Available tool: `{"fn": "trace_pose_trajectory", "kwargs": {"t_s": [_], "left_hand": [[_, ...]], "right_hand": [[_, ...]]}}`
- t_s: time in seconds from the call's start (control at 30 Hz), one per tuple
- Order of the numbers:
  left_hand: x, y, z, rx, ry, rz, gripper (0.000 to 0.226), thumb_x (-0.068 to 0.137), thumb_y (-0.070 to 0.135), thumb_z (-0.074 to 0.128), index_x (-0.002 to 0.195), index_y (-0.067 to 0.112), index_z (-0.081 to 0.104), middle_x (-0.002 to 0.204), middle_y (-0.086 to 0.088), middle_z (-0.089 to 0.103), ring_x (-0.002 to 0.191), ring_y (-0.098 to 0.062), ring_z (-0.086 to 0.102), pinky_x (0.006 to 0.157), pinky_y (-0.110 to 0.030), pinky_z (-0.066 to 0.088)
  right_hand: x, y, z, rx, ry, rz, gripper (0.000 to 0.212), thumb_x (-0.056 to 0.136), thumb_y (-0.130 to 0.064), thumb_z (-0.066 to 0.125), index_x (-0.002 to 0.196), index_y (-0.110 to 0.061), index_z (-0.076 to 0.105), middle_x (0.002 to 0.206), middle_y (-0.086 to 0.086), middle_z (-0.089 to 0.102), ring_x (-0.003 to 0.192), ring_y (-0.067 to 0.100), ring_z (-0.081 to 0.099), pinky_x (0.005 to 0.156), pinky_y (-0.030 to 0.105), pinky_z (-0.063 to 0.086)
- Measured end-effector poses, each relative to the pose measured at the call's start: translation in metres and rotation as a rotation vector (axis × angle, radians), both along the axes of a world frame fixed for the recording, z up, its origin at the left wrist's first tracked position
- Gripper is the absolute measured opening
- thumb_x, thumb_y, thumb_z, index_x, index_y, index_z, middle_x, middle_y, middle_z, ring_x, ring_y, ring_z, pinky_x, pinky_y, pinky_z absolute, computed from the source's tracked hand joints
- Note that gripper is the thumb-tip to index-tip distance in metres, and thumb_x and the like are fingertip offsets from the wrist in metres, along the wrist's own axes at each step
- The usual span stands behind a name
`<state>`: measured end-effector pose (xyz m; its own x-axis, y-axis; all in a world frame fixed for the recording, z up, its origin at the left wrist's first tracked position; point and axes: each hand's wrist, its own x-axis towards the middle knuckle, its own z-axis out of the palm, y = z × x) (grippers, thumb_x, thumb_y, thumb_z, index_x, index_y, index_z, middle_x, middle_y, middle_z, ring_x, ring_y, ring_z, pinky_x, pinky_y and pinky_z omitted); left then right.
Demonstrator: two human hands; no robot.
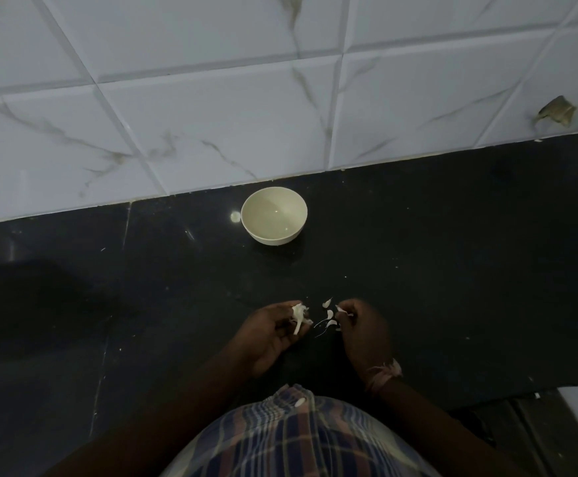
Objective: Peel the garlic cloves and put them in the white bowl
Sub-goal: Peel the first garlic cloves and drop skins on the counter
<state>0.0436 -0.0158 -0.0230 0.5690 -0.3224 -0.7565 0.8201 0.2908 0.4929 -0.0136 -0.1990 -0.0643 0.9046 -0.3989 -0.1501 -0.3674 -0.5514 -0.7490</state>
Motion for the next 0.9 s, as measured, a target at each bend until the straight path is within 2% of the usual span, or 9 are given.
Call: {"fn": "trace_pose_trajectory", "kwargs": {"t_s": [0.13, 0.27, 0.4, 0.5, 0.57, 0.73, 0.9], "left_hand": [[0.002, 0.002, -0.001, -0.017, -0.023, -0.022, 0.028, 0.101, -0.001, 0.048, 0.124, -0.001, 0.064, 0.12, -0.024, 0.071, 0.098, -0.03, 0.073, 0.077, -0.035, 0.062], [0.003, 0.002, -0.003, -0.03, -0.073, -0.012, 0.028, 0.102, -0.004, 0.046, 0.124, 0.0, 0.063, 0.113, -0.02, 0.074, 0.093, -0.027, 0.075, 0.076, -0.036, 0.062], [0.002, 0.0, -0.002, -0.028, -0.14, -0.041, 0.031, 0.1, -0.006, 0.049, 0.127, 0.001, 0.062, 0.106, -0.013, 0.076, 0.089, -0.021, 0.075, 0.08, -0.036, 0.06], [0.001, 0.0, -0.002, -0.035, -0.156, -0.028, 0.031, 0.098, -0.01, 0.05, 0.122, 0.002, 0.064, 0.105, -0.013, 0.077, 0.092, -0.023, 0.074, 0.089, -0.039, 0.058], [0.002, 0.0, -0.003, -0.03, -0.163, -0.017, 0.03, 0.098, -0.01, 0.05, 0.12, 0.002, 0.064, 0.105, -0.013, 0.077, 0.092, -0.023, 0.073, 0.087, -0.037, 0.059], [0.004, 0.0, 0.001, 0.001, -0.207, -0.033, 0.03, 0.099, -0.009, 0.05, 0.124, 0.0, 0.064, 0.114, -0.018, 0.073, 0.095, -0.024, 0.073, 0.08, -0.034, 0.061], [0.003, -0.004, 0.004, 0.023, -0.25, -0.038, 0.027, 0.099, 0.0, 0.057, 0.124, 0.001, 0.066, 0.119, -0.02, 0.073, 0.107, -0.032, 0.071, 0.088, -0.041, 0.058]], "right_hand": [[0.004, 0.002, -0.004, -0.101, -0.043, 0.047, 0.011, 0.099, -0.019, 0.061, 0.106, -0.022, 0.069, 0.102, -0.009, 0.063, 0.098, 0.01, 0.058, 0.089, 0.032, 0.05], [0.004, 0.019, 0.003, -0.192, -0.084, 0.075, 0.014, 0.099, -0.036, 0.059, 0.109, -0.03, 0.066, 0.111, -0.01, 0.062, 0.104, 0.01, 0.055, 0.092, 0.035, 0.044], [0.004, 0.041, 0.025, 0.123, -0.176, 0.115, 0.004, 0.097, -0.032, 0.065, 0.099, -0.03, 0.066, 0.098, -0.016, 0.063, 0.093, -0.001, 0.06, 0.079, 0.012, 0.046], [0.006, 0.045, 0.031, 0.255, -0.095, 0.087, 0.006, 0.096, -0.027, 0.067, 0.1, -0.031, 0.066, 0.097, -0.016, 0.066, 0.093, -0.008, 0.061, 0.075, 0.008, 0.048], [0.008, 0.045, 0.031, 0.303, -0.059, 0.074, 0.01, 0.095, -0.023, 0.069, 0.1, -0.032, 0.066, 0.094, -0.017, 0.067, 0.092, -0.012, 0.061, 0.074, 0.006, 0.048], [0.009, 0.043, 0.029, 0.29, -0.047, 0.065, 0.01, 0.093, -0.031, 0.072, 0.104, -0.032, 0.07, 0.098, -0.017, 0.069, 0.094, -0.009, 0.062, 0.079, 0.012, 0.051], [0.01, 0.044, 0.033, 0.156, -0.14, 0.058, 0.013, 0.096, -0.026, 0.067, 0.109, -0.026, 0.071, 0.104, -0.012, 0.067, 0.097, -0.006, 0.06, 0.08, 0.004, 0.044]]}}
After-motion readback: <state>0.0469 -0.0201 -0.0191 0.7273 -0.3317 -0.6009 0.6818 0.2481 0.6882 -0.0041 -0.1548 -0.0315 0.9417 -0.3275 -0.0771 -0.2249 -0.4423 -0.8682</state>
